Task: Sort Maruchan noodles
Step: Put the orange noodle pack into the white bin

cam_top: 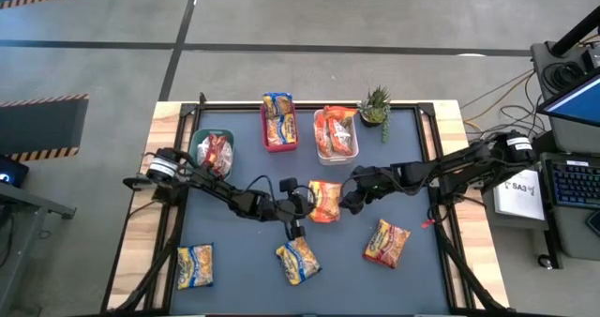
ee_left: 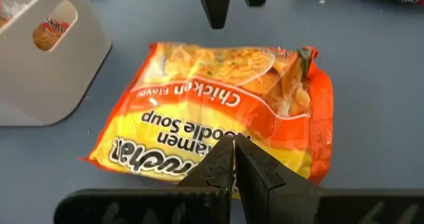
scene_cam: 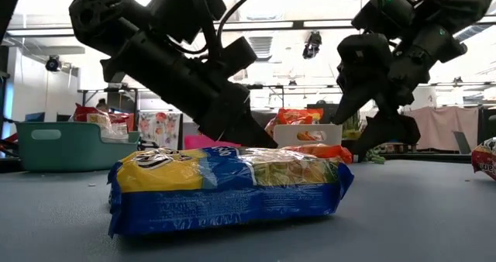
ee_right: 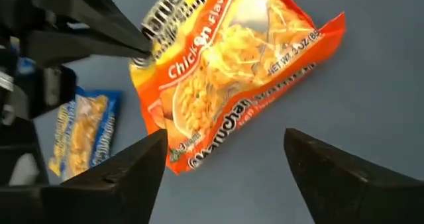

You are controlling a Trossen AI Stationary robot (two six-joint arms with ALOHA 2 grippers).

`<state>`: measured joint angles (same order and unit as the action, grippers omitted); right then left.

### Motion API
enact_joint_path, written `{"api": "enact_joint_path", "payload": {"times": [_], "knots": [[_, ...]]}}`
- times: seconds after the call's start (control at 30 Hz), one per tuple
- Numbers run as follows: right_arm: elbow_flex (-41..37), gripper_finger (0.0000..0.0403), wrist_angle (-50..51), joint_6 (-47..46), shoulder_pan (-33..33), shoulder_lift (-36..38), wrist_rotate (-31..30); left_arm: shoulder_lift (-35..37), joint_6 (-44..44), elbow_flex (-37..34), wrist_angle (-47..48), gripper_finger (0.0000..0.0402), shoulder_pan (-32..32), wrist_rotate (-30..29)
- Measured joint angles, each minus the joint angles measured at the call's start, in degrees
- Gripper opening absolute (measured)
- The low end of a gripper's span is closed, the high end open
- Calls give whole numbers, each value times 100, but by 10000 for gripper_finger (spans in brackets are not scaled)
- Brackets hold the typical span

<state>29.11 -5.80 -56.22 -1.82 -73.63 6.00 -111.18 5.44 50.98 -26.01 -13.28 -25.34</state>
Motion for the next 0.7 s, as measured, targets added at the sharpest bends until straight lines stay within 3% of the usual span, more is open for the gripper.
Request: {"api": "enact_joint_path", "payload": {"times": [0.2,0.7], "knots": [[-155,315,-392,-82,37,0,-289,-164,96,-4,6,0,33,4],[-158,313,-956,22,37,-303,-815,-369,261,-4,-28,0,42,0]]}}
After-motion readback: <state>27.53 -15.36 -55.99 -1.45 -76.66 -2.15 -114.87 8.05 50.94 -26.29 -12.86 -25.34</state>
